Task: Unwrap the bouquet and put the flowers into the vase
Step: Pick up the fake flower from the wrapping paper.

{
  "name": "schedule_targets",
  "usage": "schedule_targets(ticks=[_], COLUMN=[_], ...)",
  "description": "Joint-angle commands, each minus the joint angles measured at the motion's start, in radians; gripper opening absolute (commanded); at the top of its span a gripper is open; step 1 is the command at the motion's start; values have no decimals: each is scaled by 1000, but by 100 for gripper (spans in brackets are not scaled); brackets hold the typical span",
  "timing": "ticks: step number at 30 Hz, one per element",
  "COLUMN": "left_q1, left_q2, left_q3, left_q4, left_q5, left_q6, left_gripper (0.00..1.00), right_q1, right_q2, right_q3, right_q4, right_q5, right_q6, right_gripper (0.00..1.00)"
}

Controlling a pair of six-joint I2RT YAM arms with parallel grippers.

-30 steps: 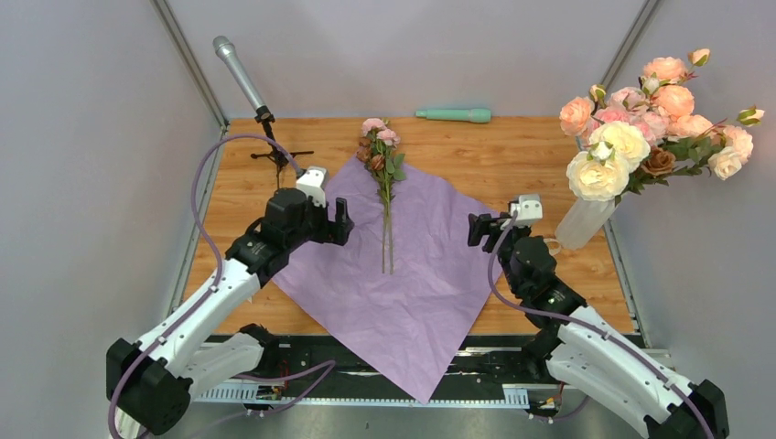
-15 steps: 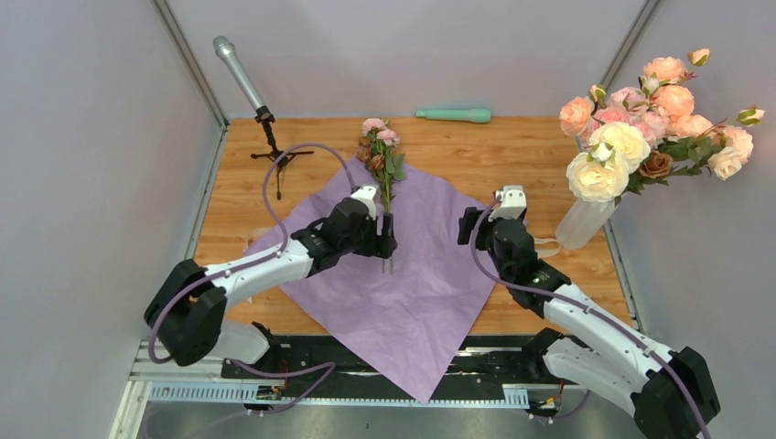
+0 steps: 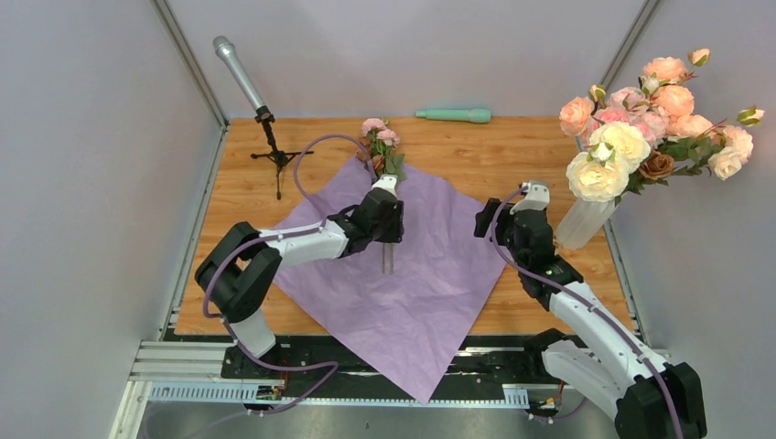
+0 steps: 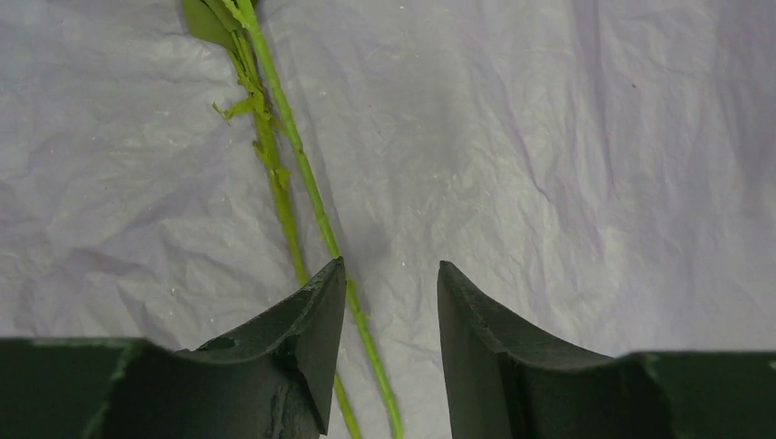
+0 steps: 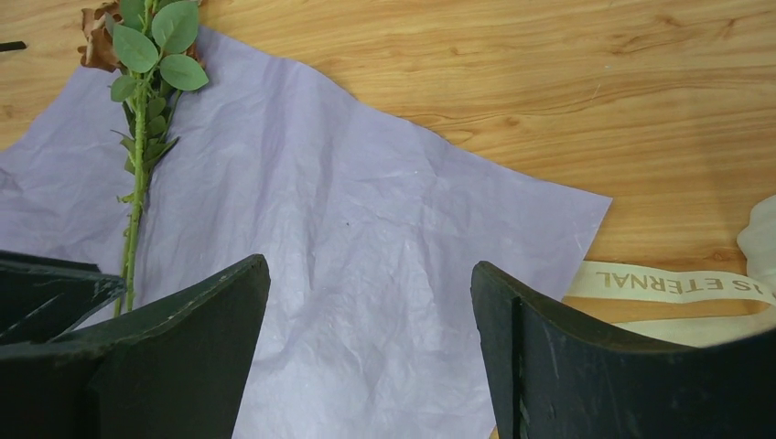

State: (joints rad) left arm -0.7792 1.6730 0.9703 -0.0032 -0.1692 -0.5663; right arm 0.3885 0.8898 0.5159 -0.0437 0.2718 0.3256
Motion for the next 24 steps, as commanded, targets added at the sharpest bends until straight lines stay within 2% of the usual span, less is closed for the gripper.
schedule_targets(ticks=[1, 5, 24], left_q1=[-5, -5, -5], left_q2=[68, 94, 168], left_q3=[71, 73, 117], left_q4=[25, 25, -33], left_q5=[-75, -106, -156], left_q6=[-21, -40, -45], left_gripper=[48, 42, 38], right_q1=[-16, -25, -47], right_q2=[-28, -41, -46], right_q3=[2, -6, -19], right_q4=[-3, -7, -16], right_q5=[-43, -51, -76], right_q6=[20, 20, 41], right_gripper=[82, 82, 82])
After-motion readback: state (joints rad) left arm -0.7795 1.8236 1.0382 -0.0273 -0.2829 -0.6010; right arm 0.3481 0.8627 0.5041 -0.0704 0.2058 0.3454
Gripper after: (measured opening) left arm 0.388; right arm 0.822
